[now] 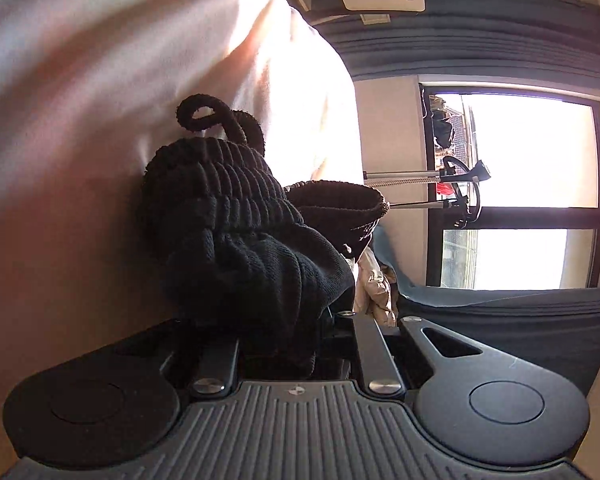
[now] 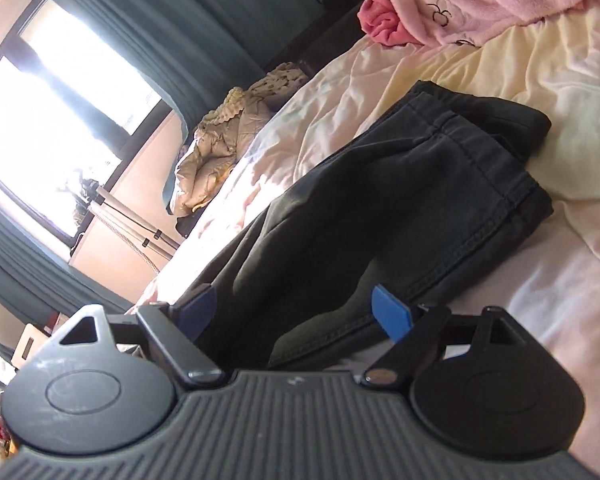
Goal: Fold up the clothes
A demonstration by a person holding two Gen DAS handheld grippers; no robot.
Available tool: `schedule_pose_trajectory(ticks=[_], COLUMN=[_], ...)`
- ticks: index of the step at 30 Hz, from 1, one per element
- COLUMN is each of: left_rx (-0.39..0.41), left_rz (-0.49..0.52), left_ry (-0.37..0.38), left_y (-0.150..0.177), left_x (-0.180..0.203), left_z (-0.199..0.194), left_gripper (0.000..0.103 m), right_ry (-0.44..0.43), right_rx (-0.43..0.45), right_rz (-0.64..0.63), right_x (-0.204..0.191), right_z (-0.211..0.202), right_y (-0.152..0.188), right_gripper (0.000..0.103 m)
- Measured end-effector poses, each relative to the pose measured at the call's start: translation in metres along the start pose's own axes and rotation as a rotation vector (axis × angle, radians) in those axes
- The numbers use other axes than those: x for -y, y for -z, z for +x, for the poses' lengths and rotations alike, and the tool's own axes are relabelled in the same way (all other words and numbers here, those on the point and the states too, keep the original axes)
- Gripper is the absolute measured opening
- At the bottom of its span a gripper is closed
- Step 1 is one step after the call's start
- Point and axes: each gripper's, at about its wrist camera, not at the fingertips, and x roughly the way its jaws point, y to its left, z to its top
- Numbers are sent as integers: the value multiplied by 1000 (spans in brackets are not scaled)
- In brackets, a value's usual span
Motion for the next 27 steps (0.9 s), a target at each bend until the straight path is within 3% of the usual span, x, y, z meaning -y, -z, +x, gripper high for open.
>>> schedule_pose_trajectory(ticks=[5, 7, 11, 13, 16, 27], left_rx=[7, 16, 45, 61, 75, 52], left_rz=[25, 43, 86, 110, 137, 141], left_ry=[-12, -17, -22, -25, -27, -47], left_y=[0, 1, 6, 8, 11, 7], left_x=[2, 1, 5, 8, 12, 12], left_z=[-1, -2, 7, 11, 17, 16], left_gripper=[19, 19, 21, 21, 22, 23], right_ry=[8, 85, 193, 220, 222, 134], right_rx=[10, 30, 172, 192, 142, 115], right_rz=[56, 53, 55, 93, 191, 502], right_x=[2, 10, 45, 74, 107, 120], right_z=[42, 59, 51, 40, 21, -38], right_y=[-45, -64, -83, -81, -67, -16], right_gripper=[86, 86, 86, 86, 86, 86])
